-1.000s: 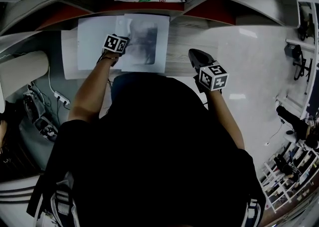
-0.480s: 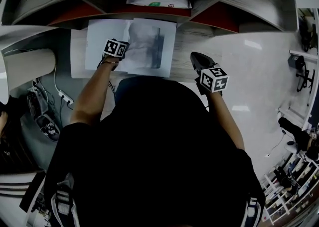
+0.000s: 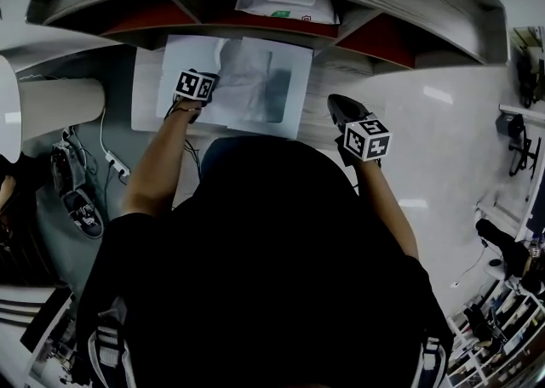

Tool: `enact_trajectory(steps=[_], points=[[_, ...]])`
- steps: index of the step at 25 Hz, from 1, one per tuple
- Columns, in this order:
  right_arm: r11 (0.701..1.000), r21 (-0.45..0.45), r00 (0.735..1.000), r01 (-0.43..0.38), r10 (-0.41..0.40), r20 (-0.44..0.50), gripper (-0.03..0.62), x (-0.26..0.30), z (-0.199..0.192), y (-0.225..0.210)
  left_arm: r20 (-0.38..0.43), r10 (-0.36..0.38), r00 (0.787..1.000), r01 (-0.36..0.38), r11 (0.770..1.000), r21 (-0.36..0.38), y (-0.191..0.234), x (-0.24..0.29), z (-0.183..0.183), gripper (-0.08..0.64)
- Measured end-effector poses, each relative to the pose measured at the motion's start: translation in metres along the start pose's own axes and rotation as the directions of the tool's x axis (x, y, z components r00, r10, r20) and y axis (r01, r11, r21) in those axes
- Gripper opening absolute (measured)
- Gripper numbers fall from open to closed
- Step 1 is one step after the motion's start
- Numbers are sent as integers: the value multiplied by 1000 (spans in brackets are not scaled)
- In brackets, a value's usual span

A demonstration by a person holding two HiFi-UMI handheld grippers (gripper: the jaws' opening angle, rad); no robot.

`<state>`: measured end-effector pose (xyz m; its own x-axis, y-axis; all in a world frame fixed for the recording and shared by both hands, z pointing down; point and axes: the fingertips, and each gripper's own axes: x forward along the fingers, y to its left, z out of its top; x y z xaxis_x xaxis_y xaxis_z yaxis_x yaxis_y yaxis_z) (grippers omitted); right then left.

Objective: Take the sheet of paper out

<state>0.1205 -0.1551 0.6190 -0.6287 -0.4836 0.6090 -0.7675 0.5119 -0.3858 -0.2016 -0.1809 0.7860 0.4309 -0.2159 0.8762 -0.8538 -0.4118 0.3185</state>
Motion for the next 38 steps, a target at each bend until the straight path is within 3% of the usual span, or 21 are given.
enact_trajectory(steps=[38], points=[[990, -62, 992, -125, 125, -9, 13, 31, 24, 25, 142, 164, 976, -152, 984, -91, 27, -98, -25, 19]])
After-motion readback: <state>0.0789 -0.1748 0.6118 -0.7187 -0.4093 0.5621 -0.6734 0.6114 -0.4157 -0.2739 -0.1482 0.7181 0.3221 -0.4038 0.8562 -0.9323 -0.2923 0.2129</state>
